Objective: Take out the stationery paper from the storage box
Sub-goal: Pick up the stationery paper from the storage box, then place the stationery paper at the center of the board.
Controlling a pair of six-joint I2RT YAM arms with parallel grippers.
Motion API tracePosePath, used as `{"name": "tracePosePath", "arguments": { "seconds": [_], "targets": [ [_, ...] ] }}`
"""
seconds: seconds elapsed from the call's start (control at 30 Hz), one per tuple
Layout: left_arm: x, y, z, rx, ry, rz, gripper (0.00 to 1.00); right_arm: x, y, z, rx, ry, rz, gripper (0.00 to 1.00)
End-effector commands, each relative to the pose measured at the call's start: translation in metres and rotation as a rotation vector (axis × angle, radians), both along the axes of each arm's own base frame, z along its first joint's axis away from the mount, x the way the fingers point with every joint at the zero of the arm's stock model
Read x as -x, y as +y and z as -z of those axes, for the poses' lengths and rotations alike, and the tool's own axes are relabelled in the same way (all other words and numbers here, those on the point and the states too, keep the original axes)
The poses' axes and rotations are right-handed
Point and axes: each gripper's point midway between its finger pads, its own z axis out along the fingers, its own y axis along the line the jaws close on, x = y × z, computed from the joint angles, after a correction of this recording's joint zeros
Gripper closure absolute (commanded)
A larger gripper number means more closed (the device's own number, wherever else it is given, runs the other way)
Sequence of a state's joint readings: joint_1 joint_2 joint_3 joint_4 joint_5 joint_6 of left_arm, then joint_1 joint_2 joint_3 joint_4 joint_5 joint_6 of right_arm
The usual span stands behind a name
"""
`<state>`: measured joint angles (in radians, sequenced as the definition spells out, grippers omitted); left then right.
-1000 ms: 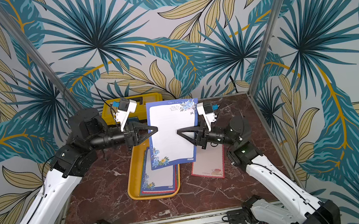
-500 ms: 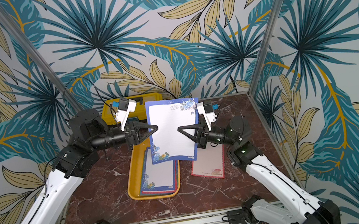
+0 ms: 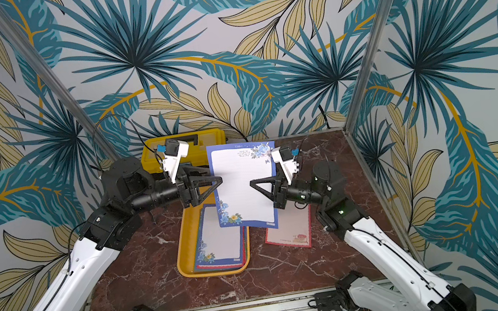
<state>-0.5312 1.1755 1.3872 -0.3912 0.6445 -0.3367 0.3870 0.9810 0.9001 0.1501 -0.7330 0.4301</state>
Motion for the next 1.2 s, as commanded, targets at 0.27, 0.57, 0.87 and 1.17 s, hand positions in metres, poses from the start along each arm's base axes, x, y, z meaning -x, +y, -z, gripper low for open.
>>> {"name": "tracePosePath", "arguments": {
  "seconds": [0.27, 0.57, 0.87, 1.17],
  "targets": [
    [-0.024, 0.025, 0.012, -0.037, -0.046, -0.200, 0.21, 0.009, -0.014, 0.023, 0.110, 0.090, 0.066, 1.00],
    [-0.051, 0.056, 0.041, -0.090, -0.008, -0.371, 0.17, 0.005, -0.022, 0.070, 0.211, 0.263, 0.117, 1.00],
    [-0.071, 0.066, 0.074, -0.124, 0.085, -0.442, 0.17, -0.006, -0.032, 0.106, 0.294, 0.392, 0.190, 1.00],
    [-0.077, 0.066, 0.094, -0.151, 0.130, -0.452, 0.17, -0.022, -0.045, 0.133, 0.322, 0.524, 0.254, 1.00]
  ]
}}
